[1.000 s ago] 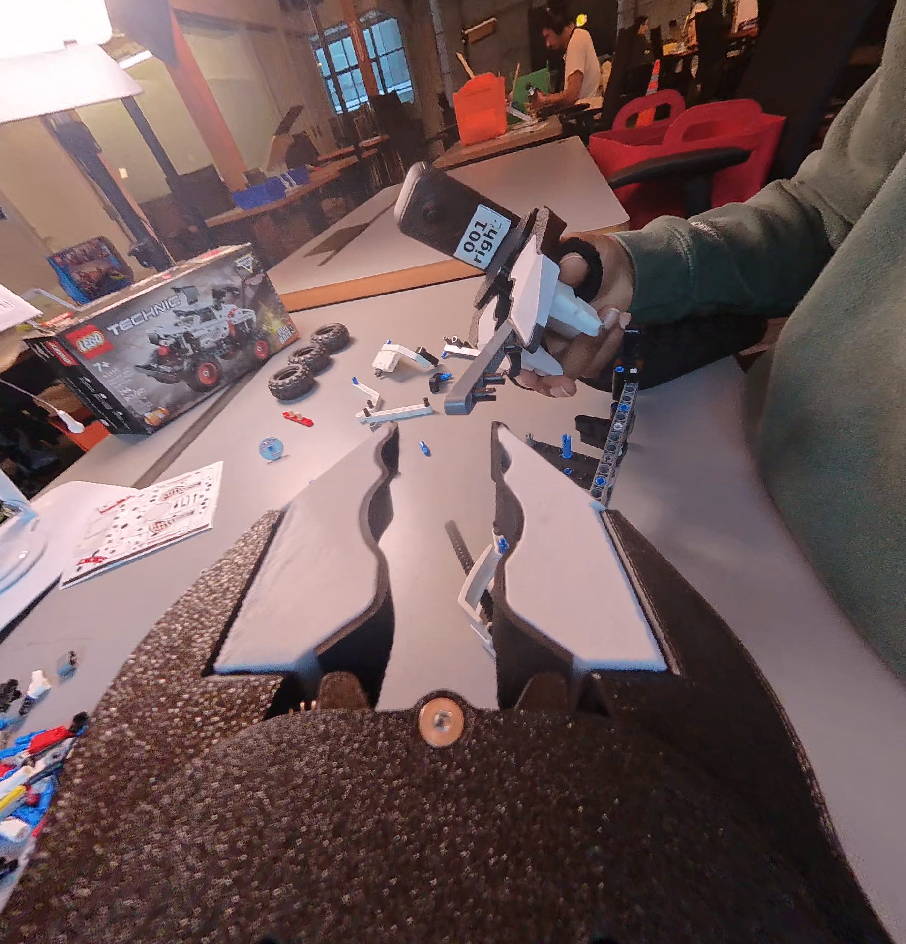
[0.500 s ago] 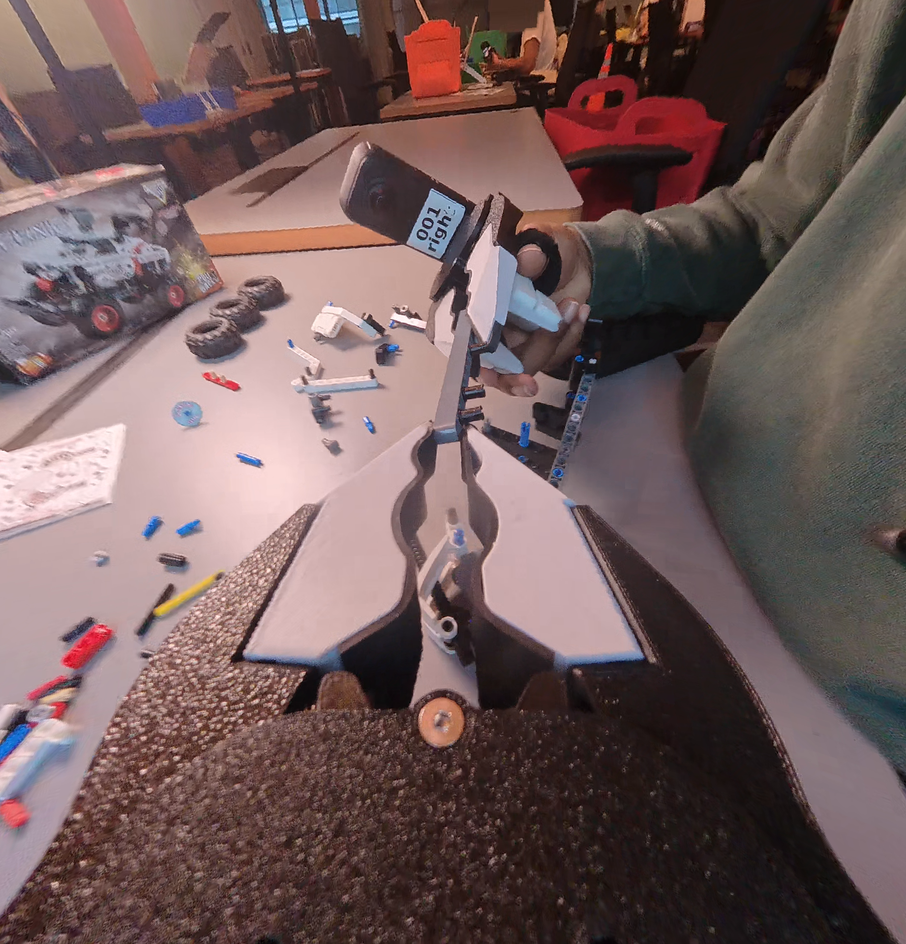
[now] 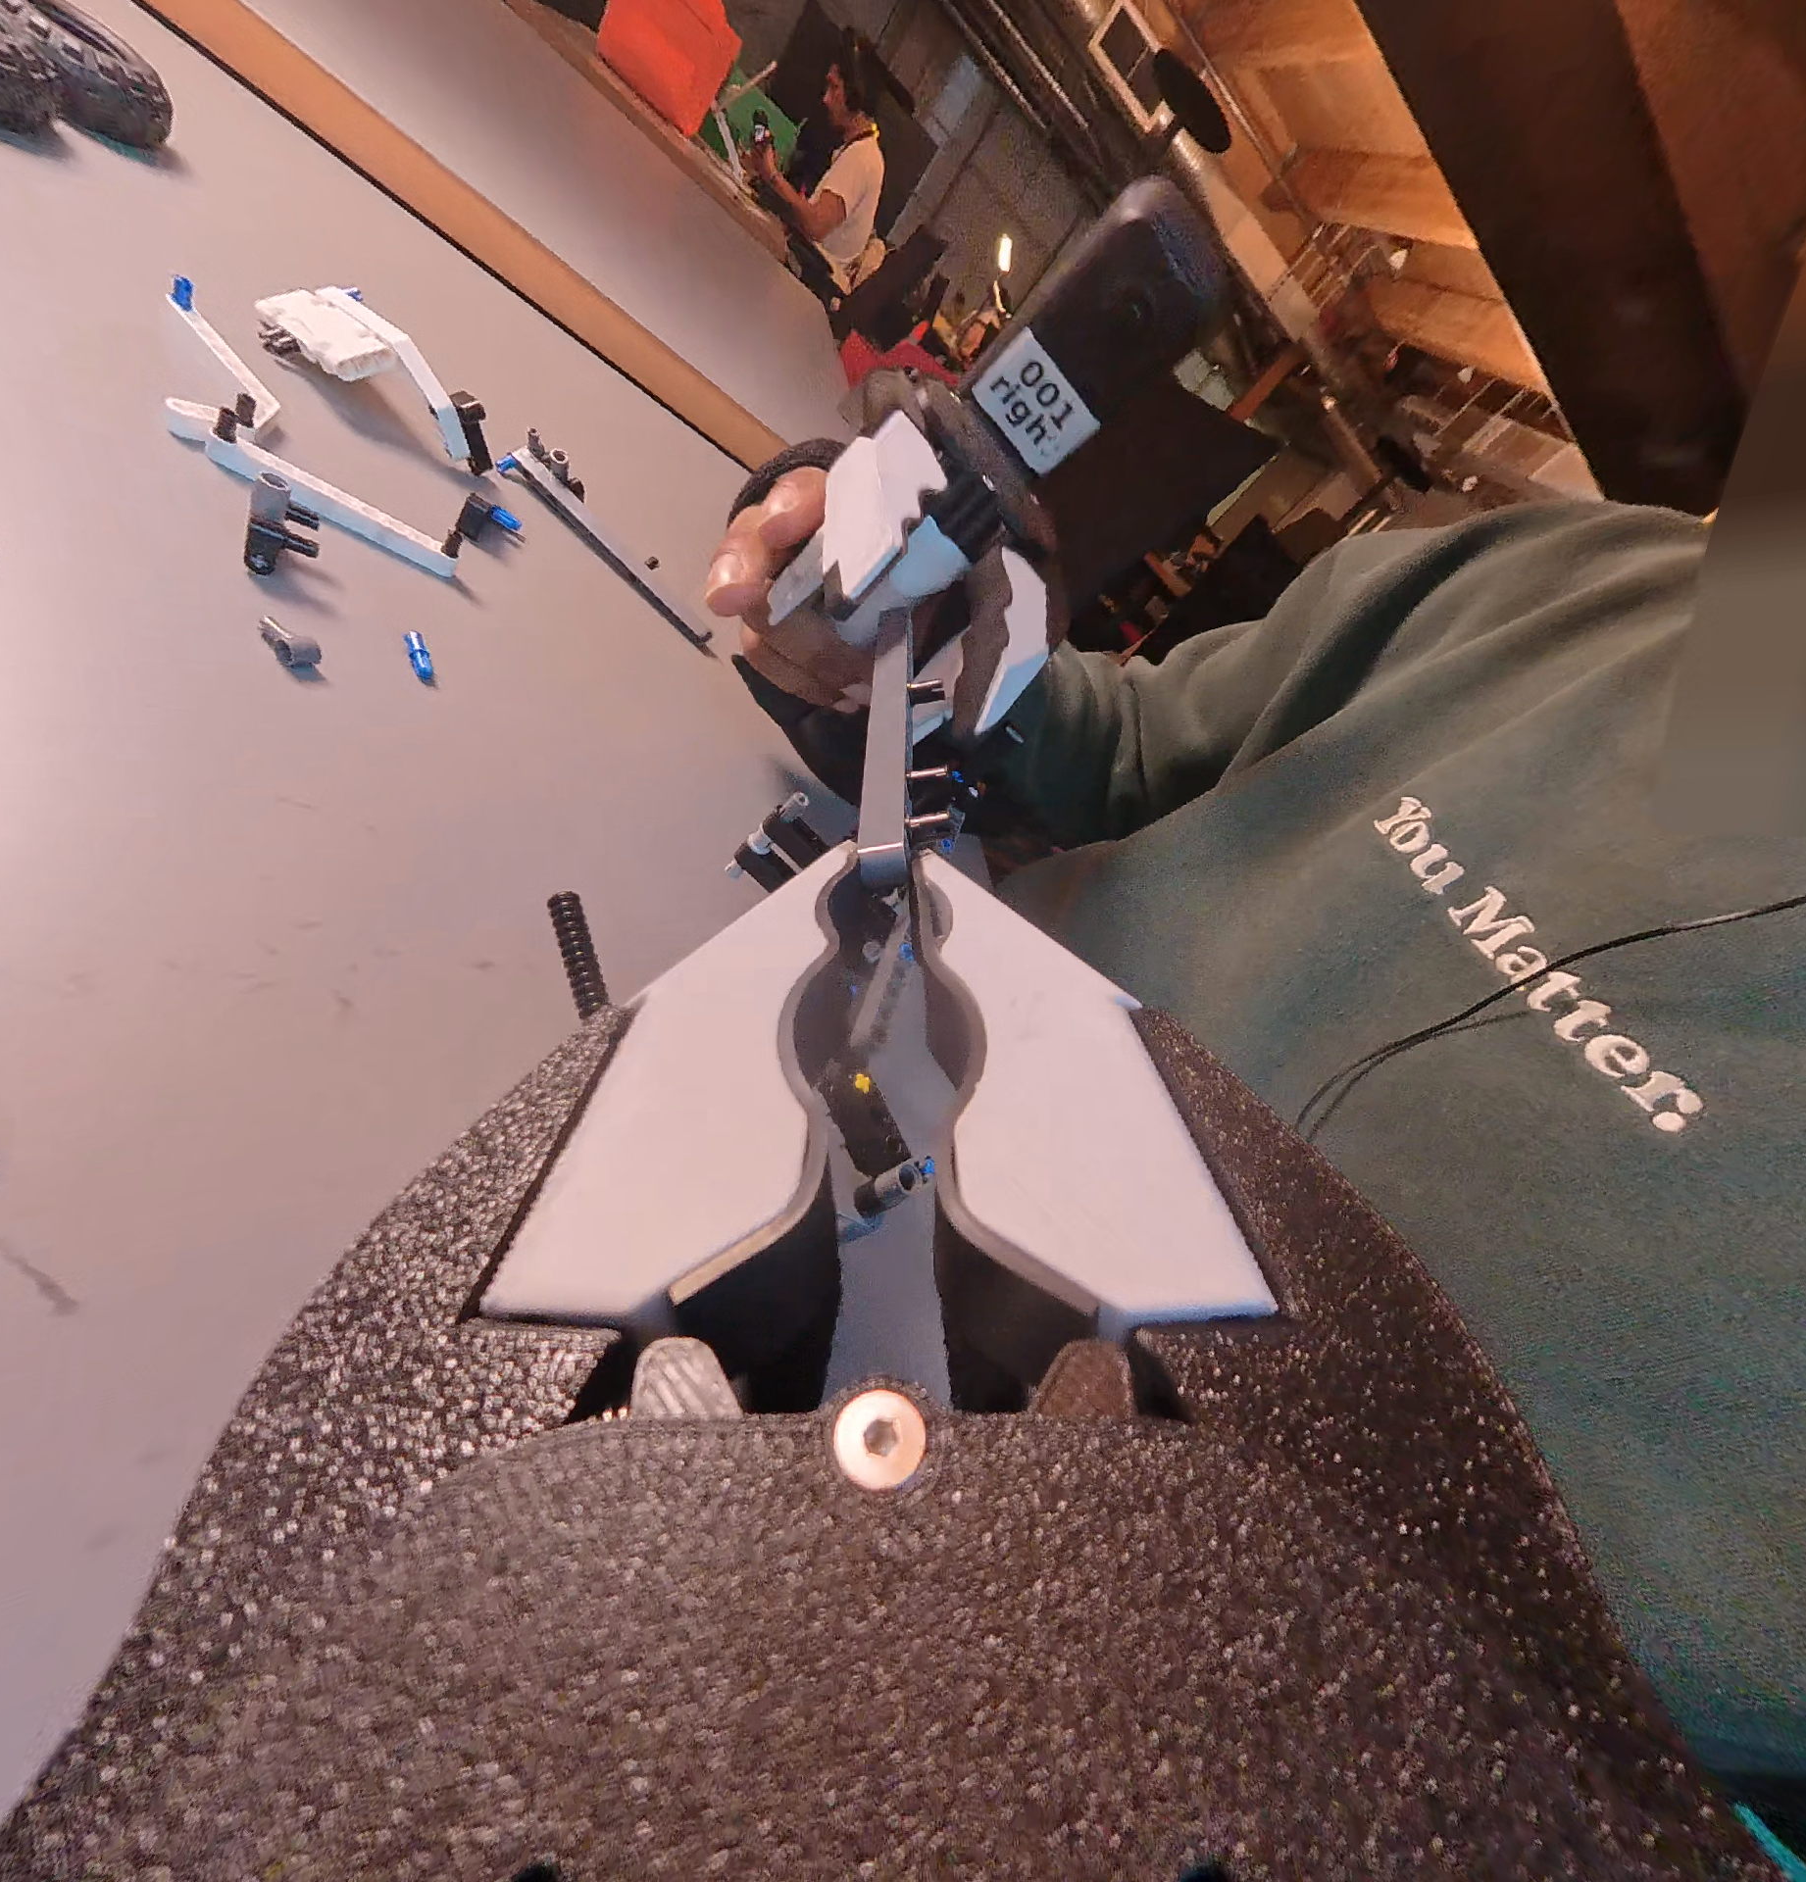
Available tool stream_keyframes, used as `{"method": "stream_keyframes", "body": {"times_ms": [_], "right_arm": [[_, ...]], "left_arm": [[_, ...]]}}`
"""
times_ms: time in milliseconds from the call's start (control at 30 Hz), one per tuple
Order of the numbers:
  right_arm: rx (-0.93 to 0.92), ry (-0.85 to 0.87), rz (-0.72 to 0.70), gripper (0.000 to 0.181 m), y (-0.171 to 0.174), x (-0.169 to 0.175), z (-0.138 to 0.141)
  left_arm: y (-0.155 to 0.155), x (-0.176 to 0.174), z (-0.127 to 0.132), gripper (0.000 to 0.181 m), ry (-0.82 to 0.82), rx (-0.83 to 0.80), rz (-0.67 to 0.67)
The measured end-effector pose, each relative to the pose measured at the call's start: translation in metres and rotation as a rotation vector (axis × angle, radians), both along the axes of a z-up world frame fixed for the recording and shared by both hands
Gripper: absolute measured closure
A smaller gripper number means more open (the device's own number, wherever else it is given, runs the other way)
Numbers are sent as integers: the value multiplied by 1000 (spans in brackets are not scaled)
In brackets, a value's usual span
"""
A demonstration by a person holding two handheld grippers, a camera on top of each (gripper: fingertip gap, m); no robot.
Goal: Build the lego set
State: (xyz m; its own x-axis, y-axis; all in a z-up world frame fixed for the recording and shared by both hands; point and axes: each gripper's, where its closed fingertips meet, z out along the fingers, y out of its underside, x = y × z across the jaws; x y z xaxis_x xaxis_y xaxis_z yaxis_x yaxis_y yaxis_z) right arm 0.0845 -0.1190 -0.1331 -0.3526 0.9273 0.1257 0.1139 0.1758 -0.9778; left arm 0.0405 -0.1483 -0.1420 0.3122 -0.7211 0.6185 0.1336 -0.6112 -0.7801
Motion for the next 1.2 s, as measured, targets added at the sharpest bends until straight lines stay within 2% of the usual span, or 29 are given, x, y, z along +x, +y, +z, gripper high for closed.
{"method": "stream_keyframes", "body": {"times_ms": [67,133,200,433,500,567,667,867,1000,1200], "right_arm": [[138,-8,-21,147,-3,-3,-9],[235,-5,-66,173,0,-5,-14],[268,-2,-74,174,2,-5,-15],[209,-27,-75,175,5,-5,-13],[130,-47,-64,175,6,-5,-14],[68,-59,-60,175,8,-4,-13],[-8,-64,-46,175,8,-3,-11],[-48,-110,-24,175,1,-4,-13],[-48,-119,-4,175,-6,-3,-12],[-65,-111,-3,174,-6,-2,-8]], "left_arm": [[1,0,0,174,-22,-25,-4],[0,1,0,174,-41,-36,-12],[1,1,0,174,-47,-46,-8],[7,1,-2,172,-48,-48,17],[8,0,-1,172,-11,3,37],[12,-2,-6,169,94,89,79],[9,-4,3,163,168,221,105],[7,-8,9,153,372,478,162],[5,-2,-1,170,476,528,140],[0,0,0,172,464,545,108]]}}
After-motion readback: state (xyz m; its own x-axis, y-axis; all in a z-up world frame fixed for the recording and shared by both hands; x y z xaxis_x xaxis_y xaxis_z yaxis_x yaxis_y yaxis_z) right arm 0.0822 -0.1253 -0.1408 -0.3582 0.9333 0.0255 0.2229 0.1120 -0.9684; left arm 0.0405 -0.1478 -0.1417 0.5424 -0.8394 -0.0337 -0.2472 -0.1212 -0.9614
